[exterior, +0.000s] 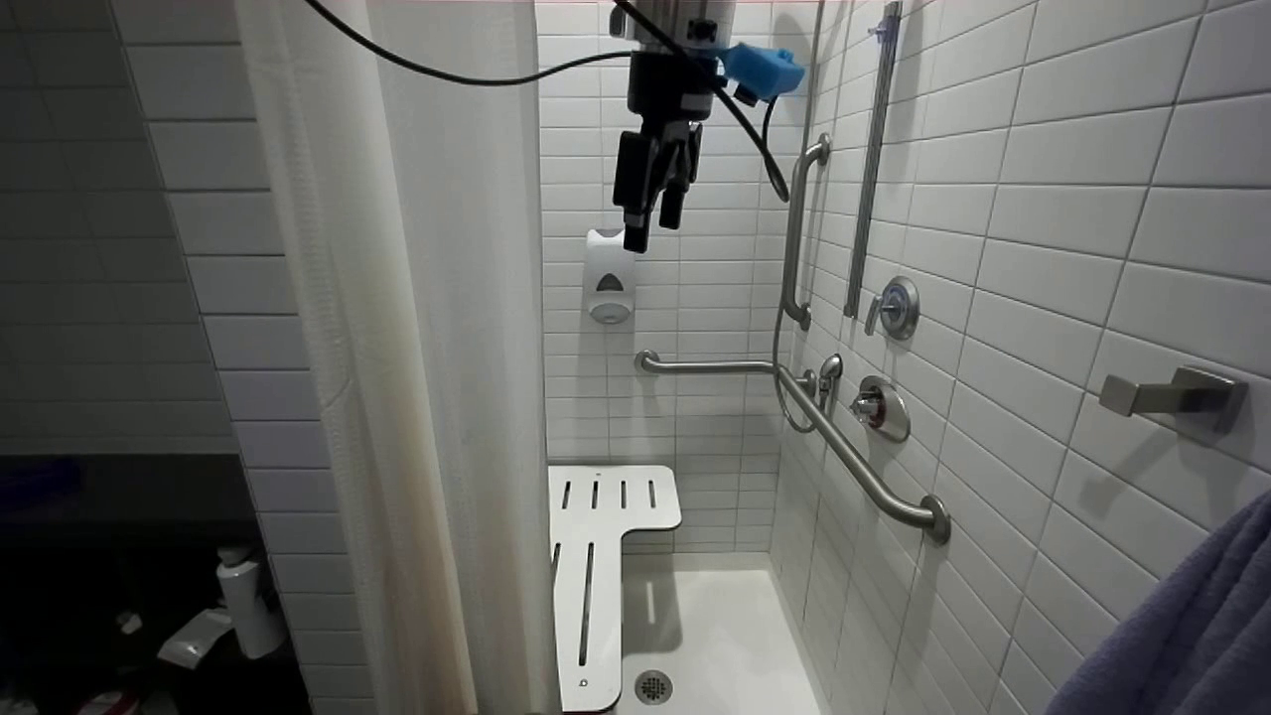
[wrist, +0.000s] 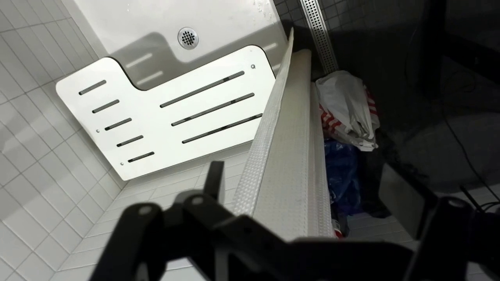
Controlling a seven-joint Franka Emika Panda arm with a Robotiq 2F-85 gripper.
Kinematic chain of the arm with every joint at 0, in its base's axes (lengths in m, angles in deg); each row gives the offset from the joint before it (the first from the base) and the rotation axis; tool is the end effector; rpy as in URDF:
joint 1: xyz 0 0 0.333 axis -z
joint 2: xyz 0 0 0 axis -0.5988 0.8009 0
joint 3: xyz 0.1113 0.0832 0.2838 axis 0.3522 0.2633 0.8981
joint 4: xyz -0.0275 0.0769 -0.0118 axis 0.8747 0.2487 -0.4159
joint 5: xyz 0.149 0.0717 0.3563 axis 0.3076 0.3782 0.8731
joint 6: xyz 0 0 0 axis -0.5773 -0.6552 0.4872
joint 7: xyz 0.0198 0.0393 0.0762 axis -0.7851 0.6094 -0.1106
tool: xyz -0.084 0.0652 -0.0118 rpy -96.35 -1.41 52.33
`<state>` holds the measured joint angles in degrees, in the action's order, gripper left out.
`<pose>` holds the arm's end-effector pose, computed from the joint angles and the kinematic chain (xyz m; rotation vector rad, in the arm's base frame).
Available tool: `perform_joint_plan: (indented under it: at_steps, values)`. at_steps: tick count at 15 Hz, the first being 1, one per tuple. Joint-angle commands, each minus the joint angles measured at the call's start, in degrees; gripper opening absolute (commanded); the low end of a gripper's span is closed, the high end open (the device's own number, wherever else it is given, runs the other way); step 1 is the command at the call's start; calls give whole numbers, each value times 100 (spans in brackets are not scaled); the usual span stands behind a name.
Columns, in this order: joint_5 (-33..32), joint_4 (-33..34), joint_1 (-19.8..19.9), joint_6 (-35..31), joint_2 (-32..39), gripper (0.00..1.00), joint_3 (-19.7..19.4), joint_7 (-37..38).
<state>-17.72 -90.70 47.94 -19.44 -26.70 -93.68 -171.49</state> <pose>0.4824 -0.3033 0.5869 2.4239 1.9062 0.3518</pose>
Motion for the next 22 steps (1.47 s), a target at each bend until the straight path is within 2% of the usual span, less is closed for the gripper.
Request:
perform_joint_plan:
  at_steps: [1, 10, 13, 19, 22]
  values:
    - [6, 92, 246, 35, 53, 100, 230, 4]
    - [34, 192, 268, 32, 104, 100, 303, 17]
    - [-23, 778, 153, 273, 379, 100, 555, -95]
    - [-430, 2700, 159, 1293, 1242, 100, 1065, -551]
    - [-422, 3366, 222, 1580, 1560, 100, 1250, -909]
